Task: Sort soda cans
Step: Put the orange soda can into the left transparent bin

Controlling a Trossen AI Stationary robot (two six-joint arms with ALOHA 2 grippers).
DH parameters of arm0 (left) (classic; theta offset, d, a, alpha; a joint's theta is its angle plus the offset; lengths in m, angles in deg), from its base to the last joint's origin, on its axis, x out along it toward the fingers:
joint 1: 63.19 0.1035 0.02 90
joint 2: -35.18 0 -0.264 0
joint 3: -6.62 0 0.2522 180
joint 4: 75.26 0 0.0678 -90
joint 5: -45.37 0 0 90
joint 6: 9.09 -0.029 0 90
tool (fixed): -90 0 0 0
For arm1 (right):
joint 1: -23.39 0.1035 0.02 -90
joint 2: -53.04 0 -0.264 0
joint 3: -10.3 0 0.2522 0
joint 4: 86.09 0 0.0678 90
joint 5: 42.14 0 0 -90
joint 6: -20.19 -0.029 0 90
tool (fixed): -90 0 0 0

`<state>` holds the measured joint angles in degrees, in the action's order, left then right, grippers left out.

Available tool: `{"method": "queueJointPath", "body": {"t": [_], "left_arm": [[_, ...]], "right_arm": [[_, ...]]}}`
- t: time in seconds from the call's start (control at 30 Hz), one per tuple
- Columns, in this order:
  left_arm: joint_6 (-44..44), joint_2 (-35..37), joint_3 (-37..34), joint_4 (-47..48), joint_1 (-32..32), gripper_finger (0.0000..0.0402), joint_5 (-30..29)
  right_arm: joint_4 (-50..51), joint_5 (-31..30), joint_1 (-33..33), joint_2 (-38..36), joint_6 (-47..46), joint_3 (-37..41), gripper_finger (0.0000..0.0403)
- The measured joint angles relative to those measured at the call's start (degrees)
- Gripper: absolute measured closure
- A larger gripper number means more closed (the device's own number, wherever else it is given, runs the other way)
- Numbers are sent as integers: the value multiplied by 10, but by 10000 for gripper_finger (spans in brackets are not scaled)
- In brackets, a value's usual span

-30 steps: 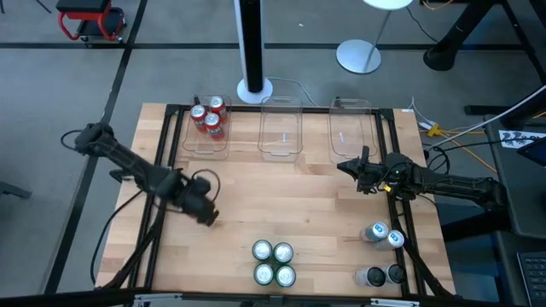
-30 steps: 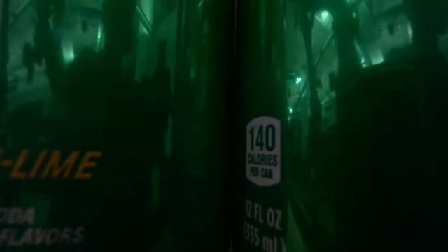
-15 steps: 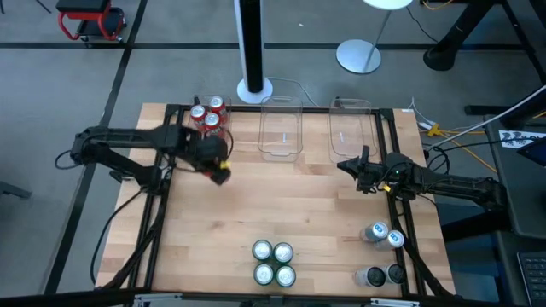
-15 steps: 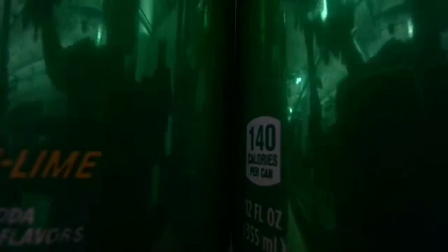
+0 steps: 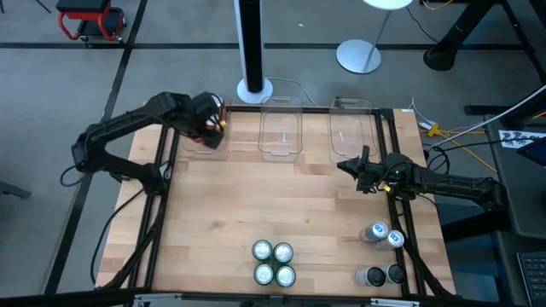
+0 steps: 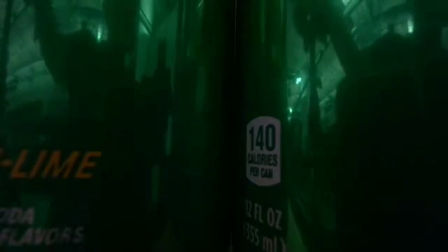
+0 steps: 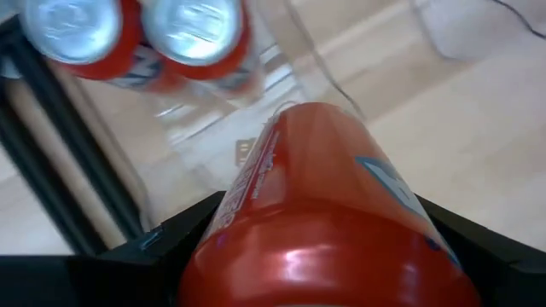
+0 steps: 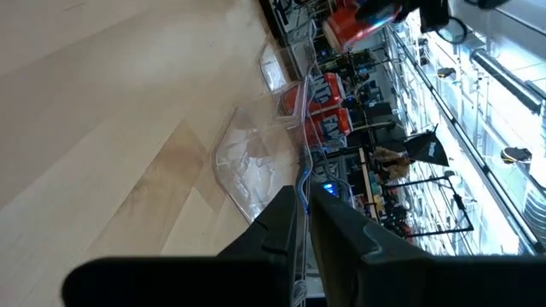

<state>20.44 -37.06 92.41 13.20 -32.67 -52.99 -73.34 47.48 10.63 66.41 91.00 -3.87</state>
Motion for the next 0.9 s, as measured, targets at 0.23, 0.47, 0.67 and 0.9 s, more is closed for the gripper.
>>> {"method": "queueJointPath", "body": {"t": [0.23,0.47,0.67,0.9], "left_arm": [[-17,-29,-7,-8,79,107,-13],[-37,-70,-47,-16,128,107,-13],[-54,-74,-81,-61,157,107,-8],[-58,-74,-128,-84,170,107,-7]], "right_arm": [[2,2,0,0,0,0,366],[3,4,0,0,0,0,366],[4,4,0,0,0,0,366],[5,4,0,0,0,0,366]]}}
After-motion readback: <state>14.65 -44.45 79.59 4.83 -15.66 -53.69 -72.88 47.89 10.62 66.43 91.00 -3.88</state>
